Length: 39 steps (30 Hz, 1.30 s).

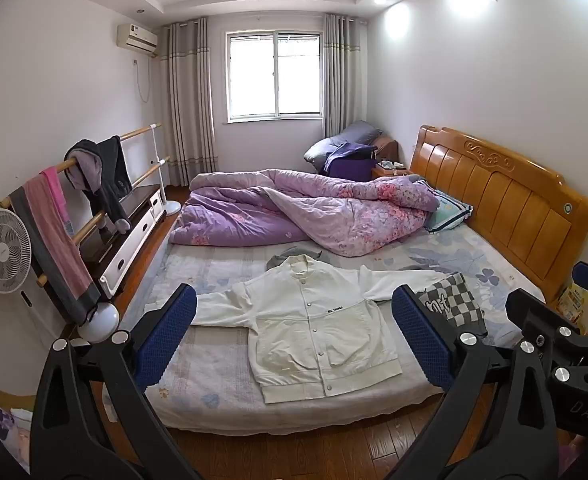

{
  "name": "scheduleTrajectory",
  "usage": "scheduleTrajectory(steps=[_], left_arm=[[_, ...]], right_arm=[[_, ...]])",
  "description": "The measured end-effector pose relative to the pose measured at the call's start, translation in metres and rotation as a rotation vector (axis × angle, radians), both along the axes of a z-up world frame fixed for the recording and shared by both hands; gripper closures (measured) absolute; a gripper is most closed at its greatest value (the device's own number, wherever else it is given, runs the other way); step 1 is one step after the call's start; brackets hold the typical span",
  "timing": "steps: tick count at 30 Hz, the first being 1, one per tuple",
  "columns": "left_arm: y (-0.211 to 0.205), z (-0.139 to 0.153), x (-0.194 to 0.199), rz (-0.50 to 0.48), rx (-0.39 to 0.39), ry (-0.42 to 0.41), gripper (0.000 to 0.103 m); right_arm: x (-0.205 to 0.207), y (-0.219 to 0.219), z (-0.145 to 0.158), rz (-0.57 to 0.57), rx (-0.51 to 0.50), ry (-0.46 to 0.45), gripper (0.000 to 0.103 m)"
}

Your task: Fold large clothes

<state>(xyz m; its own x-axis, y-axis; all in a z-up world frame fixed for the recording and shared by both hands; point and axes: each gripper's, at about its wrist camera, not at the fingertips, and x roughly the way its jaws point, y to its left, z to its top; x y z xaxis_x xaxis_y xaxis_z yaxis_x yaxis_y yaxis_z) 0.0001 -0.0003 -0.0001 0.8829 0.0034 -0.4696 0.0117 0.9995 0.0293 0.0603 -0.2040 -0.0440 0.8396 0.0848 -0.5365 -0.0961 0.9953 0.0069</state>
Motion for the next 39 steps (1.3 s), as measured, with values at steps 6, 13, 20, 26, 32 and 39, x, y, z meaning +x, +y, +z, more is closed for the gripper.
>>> scheduleTrajectory(steps=[6, 13, 20, 26, 32, 39], left_arm=[[0.0001, 0.0, -0.0002, 0.002, -0.001, -0.001, 0.005], [-0.0001, 0.0004, -0.0004, 0.001, -0.001, -0.001, 0.005], [0.0002, 0.0, 0.0, 0.0, -0.004, 0.001, 0.005], [0.0002, 0.0, 0.0001, -0.001, -0.005, 0.002, 0.005], [0.0002, 0.0, 0.0001, -0.001, -0.006, 0.003, 0.005], [0.0002, 0.0, 0.0001, -0.002, -0.006, 0.003, 0.005]], right_arm=[[-0.0001, 0.0018, 0.0016, -0.001, -0.002, -0.001, 0.008], [-0.0001, 0.0026, 0.0015, -0.001, -0.002, 0.0, 0.008], [-0.0003, 0.0033, 0.0017, -0.001, -0.001, 0.0, 0.008], [-0.0008, 0.0043, 0.0021, -0.001, -0.004, 0.002, 0.008], [-0.0014, 0.0048, 0.0025, -0.002, -0.005, 0.001, 0.008], [-0.0019, 0.0052, 0.0027, -0.001, -0.005, 0.002, 0.008]])
